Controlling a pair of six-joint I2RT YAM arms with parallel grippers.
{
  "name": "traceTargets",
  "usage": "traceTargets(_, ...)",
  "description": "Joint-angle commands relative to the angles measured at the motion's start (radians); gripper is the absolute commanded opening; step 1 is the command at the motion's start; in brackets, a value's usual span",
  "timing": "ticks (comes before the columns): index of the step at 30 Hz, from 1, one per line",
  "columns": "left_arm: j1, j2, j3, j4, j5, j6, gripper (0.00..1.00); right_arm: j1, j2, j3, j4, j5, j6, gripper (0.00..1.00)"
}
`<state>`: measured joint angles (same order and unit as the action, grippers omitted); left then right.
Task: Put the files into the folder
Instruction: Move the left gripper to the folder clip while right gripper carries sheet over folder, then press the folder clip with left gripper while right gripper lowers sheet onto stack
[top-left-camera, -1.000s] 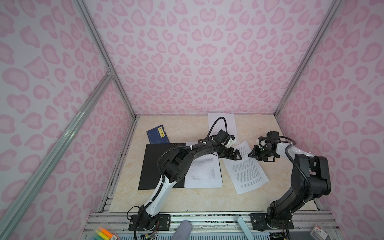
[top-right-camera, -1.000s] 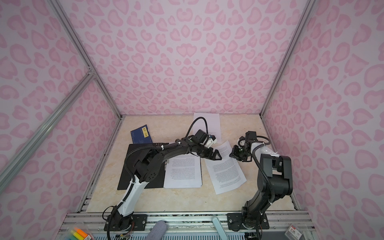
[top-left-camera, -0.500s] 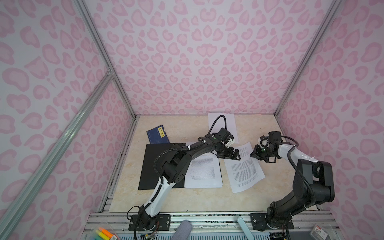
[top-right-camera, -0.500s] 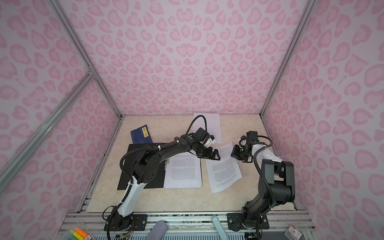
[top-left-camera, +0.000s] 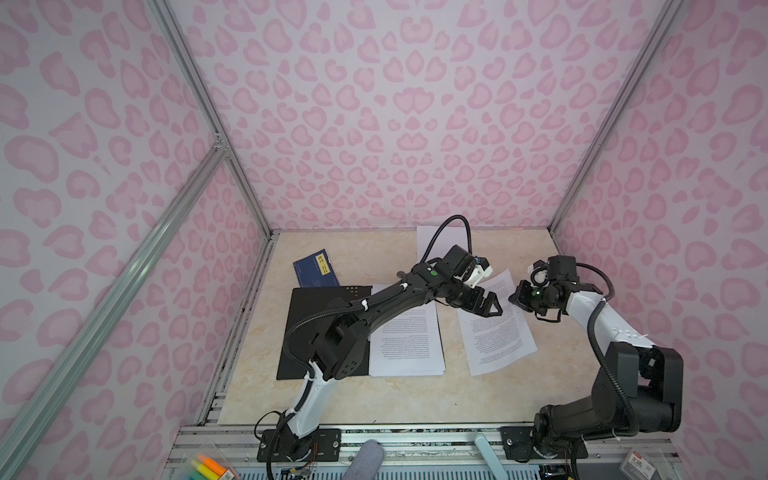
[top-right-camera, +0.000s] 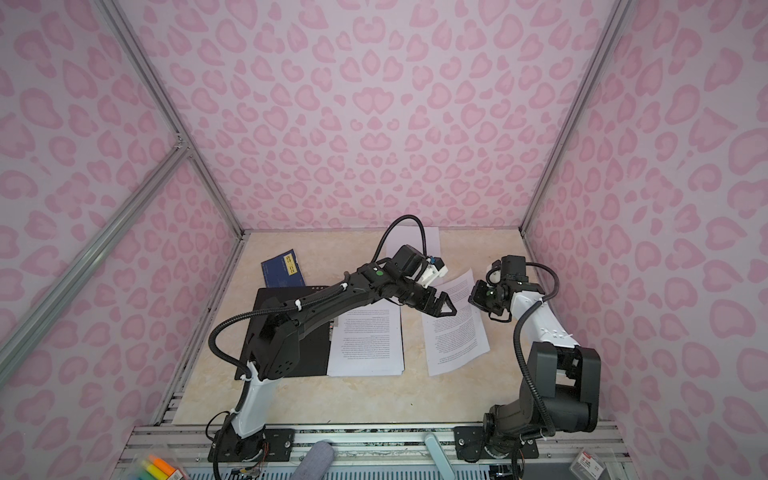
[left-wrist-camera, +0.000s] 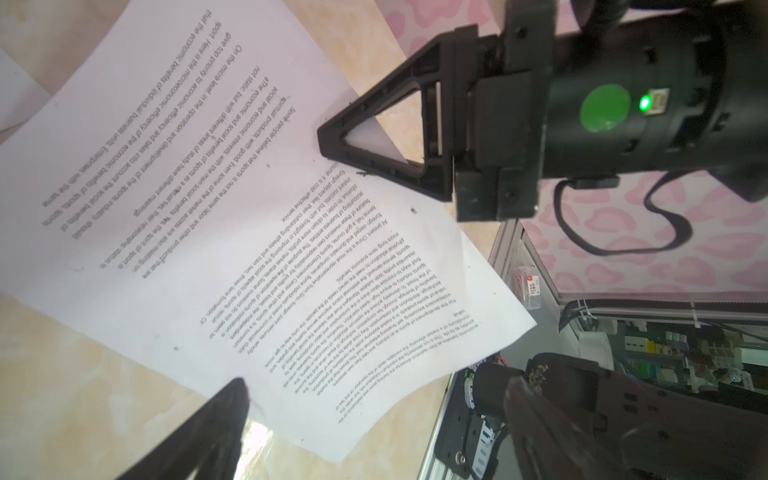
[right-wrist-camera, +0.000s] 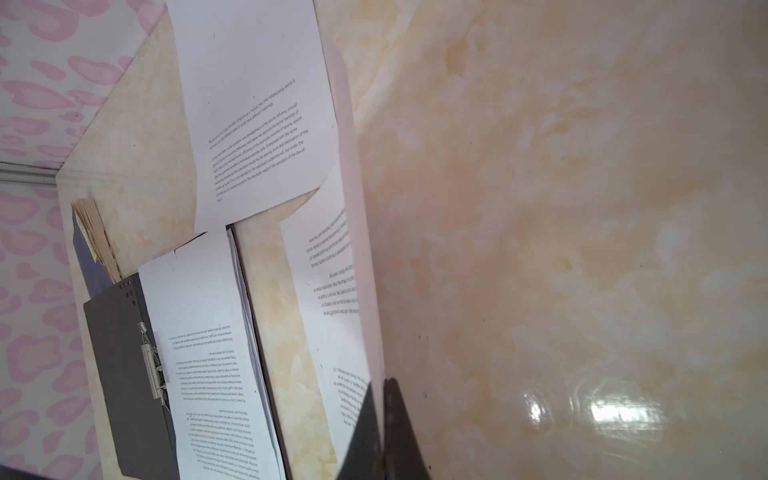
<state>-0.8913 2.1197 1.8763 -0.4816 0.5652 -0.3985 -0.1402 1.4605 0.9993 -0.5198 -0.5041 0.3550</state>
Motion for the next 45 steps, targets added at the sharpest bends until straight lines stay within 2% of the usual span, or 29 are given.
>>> traceTargets(1, 0.000, -0.420, -0.063, 0.056, -0.064, 0.062, 0.98, 0.007, -0.028, 0.019, -0.026, 0.028, 0.015, 0.00)
traceTargets(6, 0.009, -0.606, -0.241, 0.094, -0.206, 0.093, 0.98, 0.054, -0.086, 0.068, -0.054, 0.043, 0.041, 0.00)
traceTargets(10, 0.038, -0.790, -0.453, 0.124, -0.353, 0.104, 0.98, 0.143, -0.125, 0.128, -0.078, 0.094, 0.077, 0.00)
traceTargets(14, 0.069, -0.991, -0.682, 0.137, -0.502, 0.117, 0.98, 0.279, -0.140, 0.185, -0.049, 0.137, 0.161, 0.00)
traceTargets(17, 0.089, -1.123, -0.811, 0.122, -0.549, 0.117, 0.98, 0.411, -0.126, 0.232, -0.011, 0.183, 0.238, 0.00)
traceTargets(22, 0.091, -1.266, -0.930, 0.006, -0.705, 0.108, 0.98, 0.587, -0.070, 0.304, 0.104, 0.198, 0.368, 0.00)
traceTargets(26, 0.092, -1.361, -0.983, -0.067, -0.764, 0.100, 0.98, 0.609, -0.036, 0.298, 0.182, 0.208, 0.434, 0.00)
traceTargets(30, 0.091, -1.448, -1.029, -0.096, -0.859, 0.049, 0.97, 0.592, -0.007, 0.198, 0.265, 0.256, 0.442, 0.00)
traceTargets(38, 0.091, -1.534, -1.094, -0.126, -0.848, 0.052, 0.97, 0.626, 0.096, -0.056, 0.587, 0.294, 0.417, 0.00)
traceTargets(45, 0.092, -1.531, -1.150, -0.133, -0.800, 0.030, 0.97, 0.672, 0.204, -0.137, 0.738, 0.298, 0.429, 0.00)
